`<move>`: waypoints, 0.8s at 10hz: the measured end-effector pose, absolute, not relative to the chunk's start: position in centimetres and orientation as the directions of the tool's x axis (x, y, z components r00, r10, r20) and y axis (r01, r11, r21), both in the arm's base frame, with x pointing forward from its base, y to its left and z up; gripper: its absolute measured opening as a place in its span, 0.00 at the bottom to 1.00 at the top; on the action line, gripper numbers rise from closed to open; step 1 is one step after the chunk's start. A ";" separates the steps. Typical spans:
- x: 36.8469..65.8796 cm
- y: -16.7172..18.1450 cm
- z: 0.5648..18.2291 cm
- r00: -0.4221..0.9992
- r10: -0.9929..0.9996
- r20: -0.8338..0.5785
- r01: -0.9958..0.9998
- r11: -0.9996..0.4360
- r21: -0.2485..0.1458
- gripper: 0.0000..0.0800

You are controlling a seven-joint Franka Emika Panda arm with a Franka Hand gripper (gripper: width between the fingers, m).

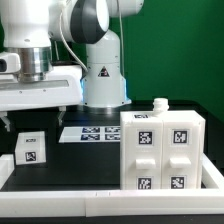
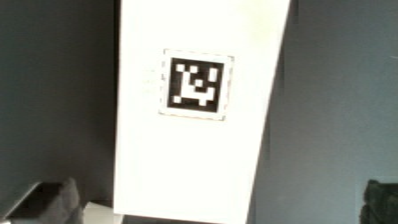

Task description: Assemble cabinet

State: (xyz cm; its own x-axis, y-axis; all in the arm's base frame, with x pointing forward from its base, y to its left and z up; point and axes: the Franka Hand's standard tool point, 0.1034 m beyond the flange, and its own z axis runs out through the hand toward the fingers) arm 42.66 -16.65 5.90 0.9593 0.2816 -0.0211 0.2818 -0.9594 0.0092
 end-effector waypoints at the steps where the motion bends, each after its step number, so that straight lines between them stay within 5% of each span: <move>1: 42.6 -16.7 5.9 0.959 0.282 -0.022 0.282 -0.959 0.009 1.00; 8: 40.2 -18.0 1.7 0.949 0.307 -0.067 0.308 -0.951 -0.004 1.00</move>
Offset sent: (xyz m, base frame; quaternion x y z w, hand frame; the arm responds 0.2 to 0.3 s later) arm -0.0144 -0.0229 -0.0384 0.0031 0.0190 -0.0104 0.9998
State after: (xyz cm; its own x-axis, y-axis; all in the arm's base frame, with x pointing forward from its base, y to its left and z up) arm 40.19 -18.03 1.69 0.9492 0.3075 -0.0666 0.3079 -0.9514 -0.0037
